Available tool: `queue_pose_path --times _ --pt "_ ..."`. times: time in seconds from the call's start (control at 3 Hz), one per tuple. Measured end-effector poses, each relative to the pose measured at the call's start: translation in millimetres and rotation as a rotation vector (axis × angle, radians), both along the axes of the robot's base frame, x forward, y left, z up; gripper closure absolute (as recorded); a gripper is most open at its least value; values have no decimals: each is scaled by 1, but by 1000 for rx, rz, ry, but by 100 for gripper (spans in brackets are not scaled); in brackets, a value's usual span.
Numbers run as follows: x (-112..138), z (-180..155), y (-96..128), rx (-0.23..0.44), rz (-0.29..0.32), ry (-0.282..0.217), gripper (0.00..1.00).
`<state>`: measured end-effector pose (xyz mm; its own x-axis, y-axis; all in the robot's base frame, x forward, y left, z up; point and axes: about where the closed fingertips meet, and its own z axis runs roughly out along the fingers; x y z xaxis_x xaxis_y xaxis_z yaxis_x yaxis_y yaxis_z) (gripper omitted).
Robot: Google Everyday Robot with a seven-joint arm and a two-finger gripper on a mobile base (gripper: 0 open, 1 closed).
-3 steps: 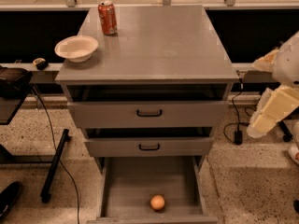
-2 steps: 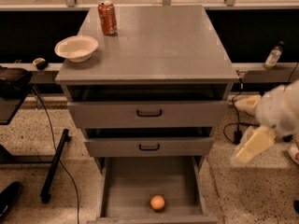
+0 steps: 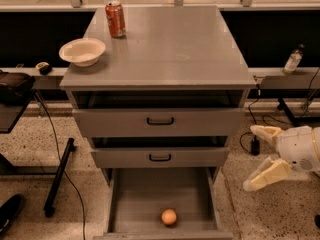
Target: Pick orange from bottom drawer and place on counter
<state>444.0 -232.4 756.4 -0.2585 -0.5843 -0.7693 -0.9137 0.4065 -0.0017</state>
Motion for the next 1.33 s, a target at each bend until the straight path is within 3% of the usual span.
queue_pose_path --times 0.33,0.67,1.0,1.33 --pt "8 -34 7 48 -25 -15 0" --pt "20 -111 16 52 -28 -67 0" --pt "34 -159 19 103 -15 -113 0" --pt "33 -171 22 121 -2 -109 0"
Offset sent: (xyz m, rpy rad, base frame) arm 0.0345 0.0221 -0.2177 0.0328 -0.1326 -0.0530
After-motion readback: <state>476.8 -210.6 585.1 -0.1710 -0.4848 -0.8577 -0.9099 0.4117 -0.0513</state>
